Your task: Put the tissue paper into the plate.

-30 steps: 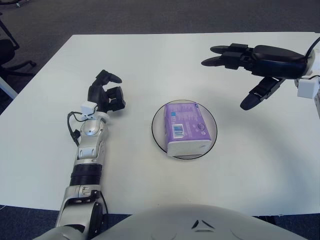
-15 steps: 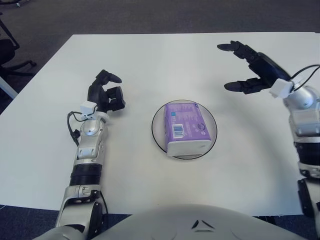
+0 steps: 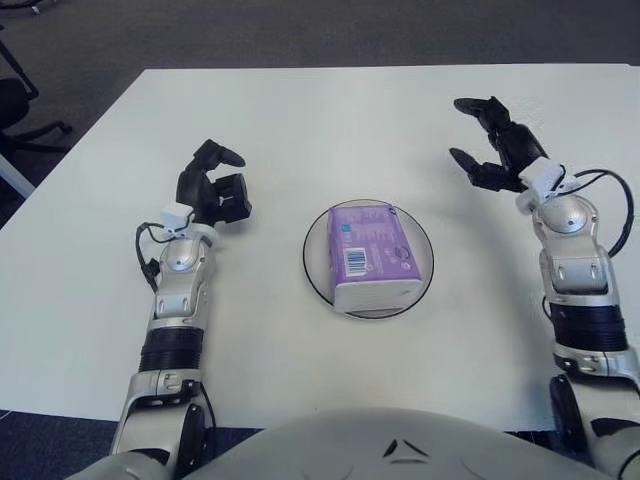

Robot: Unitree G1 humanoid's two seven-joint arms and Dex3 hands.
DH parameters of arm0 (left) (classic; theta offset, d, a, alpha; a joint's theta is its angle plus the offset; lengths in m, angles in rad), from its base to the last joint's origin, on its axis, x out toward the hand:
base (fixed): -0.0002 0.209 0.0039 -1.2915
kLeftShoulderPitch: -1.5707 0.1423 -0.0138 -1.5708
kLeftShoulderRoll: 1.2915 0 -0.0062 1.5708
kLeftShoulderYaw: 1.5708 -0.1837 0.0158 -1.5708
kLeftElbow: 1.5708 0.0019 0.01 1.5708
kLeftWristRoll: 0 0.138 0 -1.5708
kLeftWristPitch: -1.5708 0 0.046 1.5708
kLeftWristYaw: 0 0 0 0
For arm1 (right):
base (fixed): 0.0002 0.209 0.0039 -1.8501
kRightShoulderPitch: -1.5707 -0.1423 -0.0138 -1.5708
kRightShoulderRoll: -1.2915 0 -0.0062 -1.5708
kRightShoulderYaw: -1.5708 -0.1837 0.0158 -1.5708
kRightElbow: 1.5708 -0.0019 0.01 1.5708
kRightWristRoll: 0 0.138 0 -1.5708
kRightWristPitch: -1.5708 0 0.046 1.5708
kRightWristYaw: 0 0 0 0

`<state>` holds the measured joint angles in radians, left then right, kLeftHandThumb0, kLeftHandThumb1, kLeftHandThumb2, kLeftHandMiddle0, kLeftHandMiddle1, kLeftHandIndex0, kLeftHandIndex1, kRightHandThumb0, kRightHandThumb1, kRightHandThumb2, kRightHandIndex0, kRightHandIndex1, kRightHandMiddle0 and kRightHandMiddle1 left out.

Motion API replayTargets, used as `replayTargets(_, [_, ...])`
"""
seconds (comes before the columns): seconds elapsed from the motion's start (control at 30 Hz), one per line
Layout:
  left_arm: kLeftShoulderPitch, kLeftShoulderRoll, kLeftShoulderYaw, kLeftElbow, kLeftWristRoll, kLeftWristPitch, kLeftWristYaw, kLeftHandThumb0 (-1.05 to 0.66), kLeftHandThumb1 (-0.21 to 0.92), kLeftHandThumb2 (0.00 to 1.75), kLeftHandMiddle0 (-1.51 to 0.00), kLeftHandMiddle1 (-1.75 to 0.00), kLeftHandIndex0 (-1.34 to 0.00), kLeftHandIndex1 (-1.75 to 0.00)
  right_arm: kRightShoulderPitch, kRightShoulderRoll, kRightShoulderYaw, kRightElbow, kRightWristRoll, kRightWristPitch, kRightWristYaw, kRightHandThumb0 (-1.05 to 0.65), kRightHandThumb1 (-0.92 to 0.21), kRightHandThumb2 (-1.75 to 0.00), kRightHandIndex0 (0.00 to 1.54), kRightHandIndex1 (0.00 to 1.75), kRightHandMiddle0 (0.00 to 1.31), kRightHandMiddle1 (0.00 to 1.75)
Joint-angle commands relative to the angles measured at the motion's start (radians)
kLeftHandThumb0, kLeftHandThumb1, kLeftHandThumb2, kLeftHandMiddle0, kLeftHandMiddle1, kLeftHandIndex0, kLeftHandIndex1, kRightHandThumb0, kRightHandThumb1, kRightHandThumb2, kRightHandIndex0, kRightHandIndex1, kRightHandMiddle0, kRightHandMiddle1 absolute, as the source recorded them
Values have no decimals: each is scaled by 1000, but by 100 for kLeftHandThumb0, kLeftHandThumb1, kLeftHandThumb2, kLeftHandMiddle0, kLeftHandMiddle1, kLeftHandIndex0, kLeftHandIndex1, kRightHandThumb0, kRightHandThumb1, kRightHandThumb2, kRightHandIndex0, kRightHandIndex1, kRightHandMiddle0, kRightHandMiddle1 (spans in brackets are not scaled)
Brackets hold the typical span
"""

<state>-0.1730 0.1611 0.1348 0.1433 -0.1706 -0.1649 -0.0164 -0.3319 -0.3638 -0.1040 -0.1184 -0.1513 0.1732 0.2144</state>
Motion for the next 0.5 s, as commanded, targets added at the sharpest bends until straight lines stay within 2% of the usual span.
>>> replayTargets(0.0, [116,-82,-23,77,-4,-9,-10,-46,37,125,-130,-175,-57,-175,0,41,-32,16,43,27,-38,-57,-92,-71,32,14,0,69])
replayTargets(0.17, [109,-82,-19,78,-8,-12,-19,-46,38,124,-129,-175,-57,-175,12,76,-45,20,74,19,-67,-55,-92,-74,34,19,0,74])
replayTargets(0.33, [99,-84,-16,81,-11,-10,-22,-46,38,124,-128,-175,-57,-175,20,102,-56,28,90,20,-102,-54,-92,-79,23,55,0,86])
replayTargets(0.4, [96,-85,-16,81,-10,-10,-21,-46,38,124,-128,-175,-57,-175,23,111,-60,31,96,16,-112,-54,-92,-80,22,61,0,95])
replayTargets(0.47, [92,-84,-17,81,-8,-10,-20,-46,38,124,-128,-175,-57,-175,28,129,-71,34,110,11,-129,-53,-92,-82,21,73,0,121])
